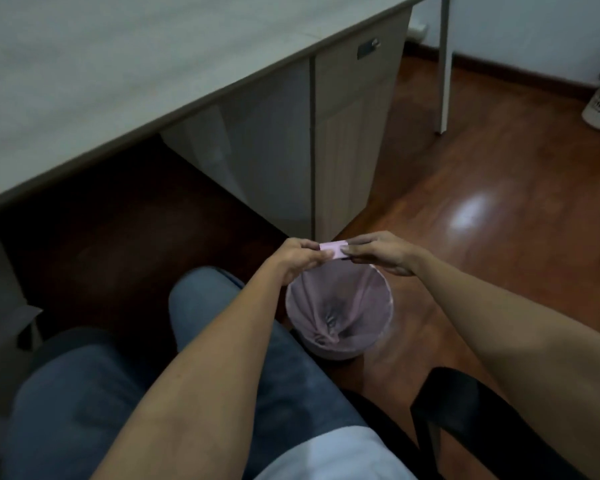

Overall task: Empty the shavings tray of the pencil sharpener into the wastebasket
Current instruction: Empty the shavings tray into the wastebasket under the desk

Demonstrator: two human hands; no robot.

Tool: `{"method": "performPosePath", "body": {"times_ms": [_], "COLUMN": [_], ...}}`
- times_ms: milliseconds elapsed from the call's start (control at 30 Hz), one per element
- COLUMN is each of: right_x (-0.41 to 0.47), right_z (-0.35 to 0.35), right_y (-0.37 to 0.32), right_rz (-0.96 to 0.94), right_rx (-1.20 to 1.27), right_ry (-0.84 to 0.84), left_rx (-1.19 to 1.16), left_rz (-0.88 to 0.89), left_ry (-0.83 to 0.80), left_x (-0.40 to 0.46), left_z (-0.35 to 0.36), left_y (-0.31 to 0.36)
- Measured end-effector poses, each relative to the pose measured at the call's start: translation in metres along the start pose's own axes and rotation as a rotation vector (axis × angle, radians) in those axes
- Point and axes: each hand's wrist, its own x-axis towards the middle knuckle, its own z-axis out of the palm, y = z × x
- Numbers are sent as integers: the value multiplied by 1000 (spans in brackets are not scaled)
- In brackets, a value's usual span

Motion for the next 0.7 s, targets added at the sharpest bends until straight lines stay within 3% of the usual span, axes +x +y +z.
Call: {"method": "performPosePath", "body": {"times_ms": [300,533,700], "right_x": [16,26,29], "right_z": [2,-9,-15], "right_y": [6,-14,-23], "right_rz": [149,368,220], "right_rx": [37,81,-126], "right_ry": [-30,-105,-59], "left_rx": [-90,7,44], "left_rz": [-195,-312,-324], "left_ry": [0,-32,23], "left_x": [9,9,8], "left_z": [7,17,22], "left_y": [10,34,43]}}
